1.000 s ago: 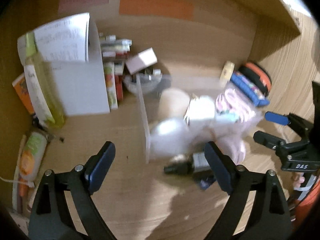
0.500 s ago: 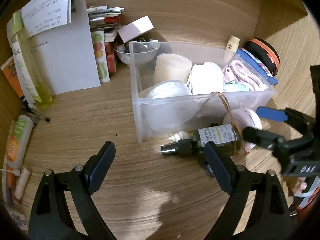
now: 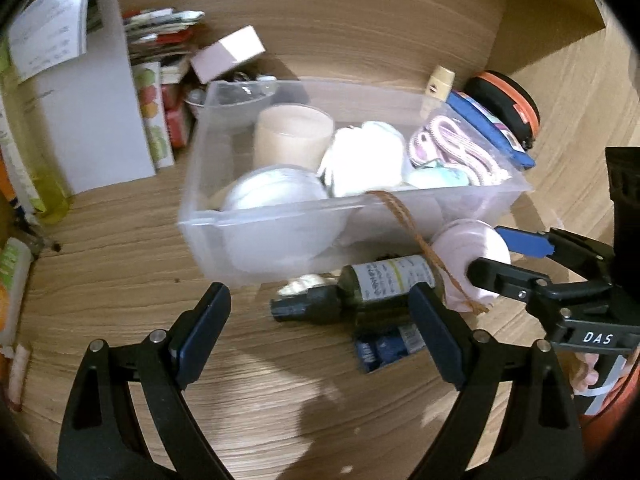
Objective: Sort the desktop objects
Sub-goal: 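Grasp the pink round compact with the right gripper while the left grasps the dark green bottle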
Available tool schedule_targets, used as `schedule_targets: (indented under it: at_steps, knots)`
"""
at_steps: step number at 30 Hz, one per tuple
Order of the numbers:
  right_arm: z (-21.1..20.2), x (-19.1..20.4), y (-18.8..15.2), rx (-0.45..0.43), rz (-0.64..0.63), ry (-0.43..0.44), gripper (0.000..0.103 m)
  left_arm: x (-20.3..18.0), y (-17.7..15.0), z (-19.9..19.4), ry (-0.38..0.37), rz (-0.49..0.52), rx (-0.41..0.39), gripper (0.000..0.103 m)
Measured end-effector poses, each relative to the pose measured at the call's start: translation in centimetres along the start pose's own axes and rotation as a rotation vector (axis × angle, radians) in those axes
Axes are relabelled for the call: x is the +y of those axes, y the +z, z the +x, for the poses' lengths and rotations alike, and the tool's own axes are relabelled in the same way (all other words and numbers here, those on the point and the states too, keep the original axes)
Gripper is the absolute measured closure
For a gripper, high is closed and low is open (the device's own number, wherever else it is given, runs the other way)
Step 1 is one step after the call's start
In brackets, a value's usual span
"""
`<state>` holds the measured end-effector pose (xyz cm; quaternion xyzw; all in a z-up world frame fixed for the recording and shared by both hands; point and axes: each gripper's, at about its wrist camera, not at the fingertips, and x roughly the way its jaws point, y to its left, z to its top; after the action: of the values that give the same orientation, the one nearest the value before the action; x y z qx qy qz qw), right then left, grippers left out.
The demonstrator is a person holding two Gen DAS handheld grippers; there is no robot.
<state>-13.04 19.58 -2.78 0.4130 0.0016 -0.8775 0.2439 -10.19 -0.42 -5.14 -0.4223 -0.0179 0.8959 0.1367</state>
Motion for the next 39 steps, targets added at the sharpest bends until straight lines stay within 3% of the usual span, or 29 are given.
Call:
schedule_targets:
  at_steps: [7,16,31,33,35,37,39]
  knots:
    - [0.3,0.0,0.0,0.009,-0.014,0.017,0.041,-1.7,0.2,1.1,-0.031,0.024,0.027,0.011]
    - [1.9,0.0,0.1,0.059,-0.003,0.114,0.048,-1.2,-0.6,2.1,-0.099,-0.003,0.083,0.010]
    - [-2.8,-1.0,0.0,-0.072,0.018,0.058,0.048,-2.8,-0.1,3.3,-0.086,0.021,0.115,0.010]
    - [-3.1,-1.2,-0.1,-0.076,0.023,0.052,0.048,-3.2,0.1,3.4,-0.080,0.030,0.110,0.015]
    - [-3.4,-1.5,-0.2,-0.077,0.030,0.052,0.048,-3.5,0.0,3.3,-0.089,0.040,0.109,0.031]
    - [-3.4,-1.6,-0.3,-0.078,0.035,0.049,0.048,-4.0,-0.1,3.2,-0.081,0.062,0.104,0.041]
    - [-3.5,-1.8,-0.3,-0.077,0.042,0.054,0.048,-4.4,-0.4,2.9,-0.054,0.079,0.092,0.041]
